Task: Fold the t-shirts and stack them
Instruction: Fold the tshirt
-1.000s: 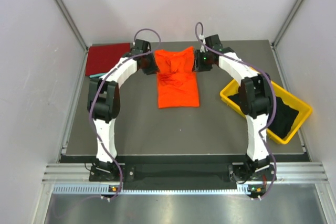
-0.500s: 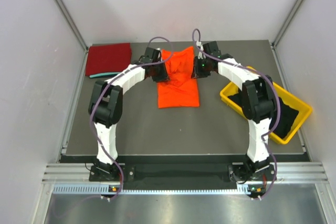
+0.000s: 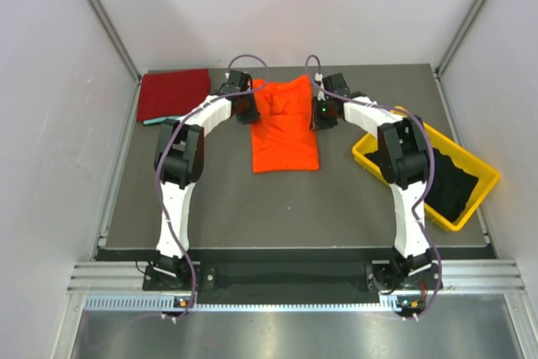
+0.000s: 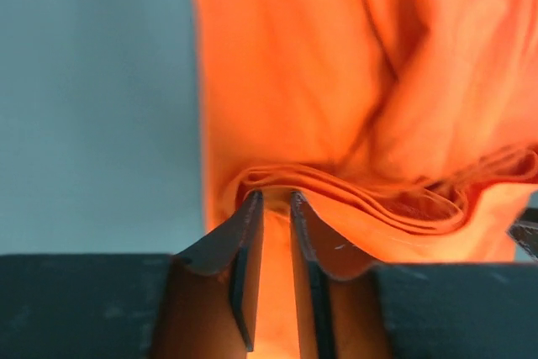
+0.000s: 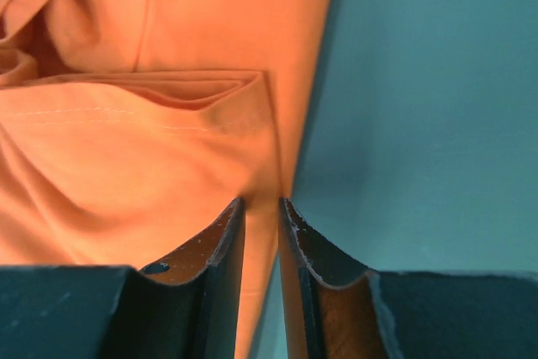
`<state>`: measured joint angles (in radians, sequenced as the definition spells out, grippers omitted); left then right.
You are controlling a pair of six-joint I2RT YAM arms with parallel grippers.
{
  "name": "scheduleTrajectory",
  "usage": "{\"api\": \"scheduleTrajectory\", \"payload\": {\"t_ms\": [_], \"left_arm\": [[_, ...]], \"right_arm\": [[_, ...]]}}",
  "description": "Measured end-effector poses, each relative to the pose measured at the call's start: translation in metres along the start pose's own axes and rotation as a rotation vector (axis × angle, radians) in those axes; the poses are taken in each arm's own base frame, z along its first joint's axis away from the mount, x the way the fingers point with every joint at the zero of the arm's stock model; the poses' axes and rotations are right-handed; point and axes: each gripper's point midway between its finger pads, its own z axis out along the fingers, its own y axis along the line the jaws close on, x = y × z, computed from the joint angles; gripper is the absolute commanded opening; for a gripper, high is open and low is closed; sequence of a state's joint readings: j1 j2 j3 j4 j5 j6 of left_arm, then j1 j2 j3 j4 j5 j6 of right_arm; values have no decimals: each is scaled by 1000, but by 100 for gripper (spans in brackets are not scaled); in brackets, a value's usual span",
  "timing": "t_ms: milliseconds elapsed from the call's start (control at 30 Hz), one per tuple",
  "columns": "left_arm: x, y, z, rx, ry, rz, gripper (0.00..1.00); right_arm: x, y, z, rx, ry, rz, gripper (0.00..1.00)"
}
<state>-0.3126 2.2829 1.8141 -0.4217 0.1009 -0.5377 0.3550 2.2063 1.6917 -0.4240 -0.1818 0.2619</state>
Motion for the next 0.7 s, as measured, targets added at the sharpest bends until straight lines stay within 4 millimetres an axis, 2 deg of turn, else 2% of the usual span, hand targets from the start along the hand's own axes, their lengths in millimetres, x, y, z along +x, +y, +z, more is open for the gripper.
{"api": "scheduleTrajectory", "payload": {"t_ms": [200,500,700], "left_arm": [[-10,13,-4,-14,-15,22,38],[-9,7,-20,20,-5,105,38],[4,15,-22,-2,37,115,42]], "right_arm": [[-2,-2,-1,-1,0,-14,31],[-30,11,-14,-76,-50,-66,38],[-42,14,-14,-102,-70,-100,40]]}}
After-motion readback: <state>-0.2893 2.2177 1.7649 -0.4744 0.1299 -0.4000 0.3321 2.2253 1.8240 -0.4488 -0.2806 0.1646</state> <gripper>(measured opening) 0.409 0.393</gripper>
